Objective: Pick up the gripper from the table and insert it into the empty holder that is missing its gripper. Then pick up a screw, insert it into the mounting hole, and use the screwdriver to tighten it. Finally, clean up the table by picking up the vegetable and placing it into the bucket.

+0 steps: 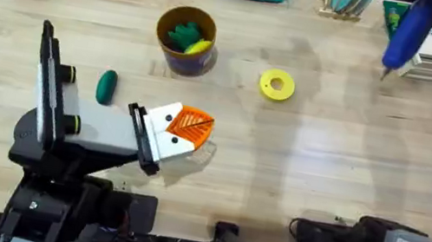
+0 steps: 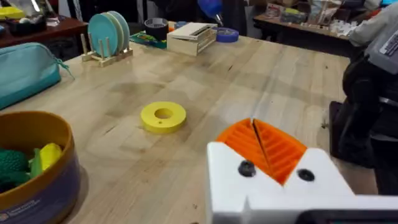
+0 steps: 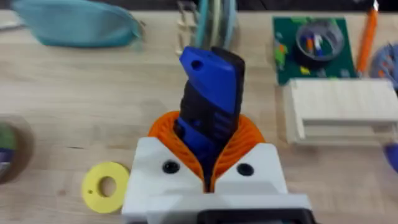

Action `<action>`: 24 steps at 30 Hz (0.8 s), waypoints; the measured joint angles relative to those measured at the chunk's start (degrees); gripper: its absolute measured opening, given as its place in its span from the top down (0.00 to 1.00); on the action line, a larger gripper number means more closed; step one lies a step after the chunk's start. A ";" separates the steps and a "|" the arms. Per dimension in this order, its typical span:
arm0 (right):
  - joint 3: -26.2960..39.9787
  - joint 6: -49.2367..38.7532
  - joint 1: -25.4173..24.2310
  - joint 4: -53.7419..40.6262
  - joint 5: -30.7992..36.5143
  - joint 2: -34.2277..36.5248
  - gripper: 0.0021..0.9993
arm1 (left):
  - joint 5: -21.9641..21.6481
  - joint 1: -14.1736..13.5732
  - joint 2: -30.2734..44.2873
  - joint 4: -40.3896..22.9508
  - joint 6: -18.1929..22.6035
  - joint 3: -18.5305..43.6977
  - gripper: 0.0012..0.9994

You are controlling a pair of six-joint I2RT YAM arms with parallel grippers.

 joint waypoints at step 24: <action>-0.01 12.23 9.11 28.58 -33.07 -1.59 0.98 | 0.00 0.00 0.02 0.00 0.00 0.00 0.99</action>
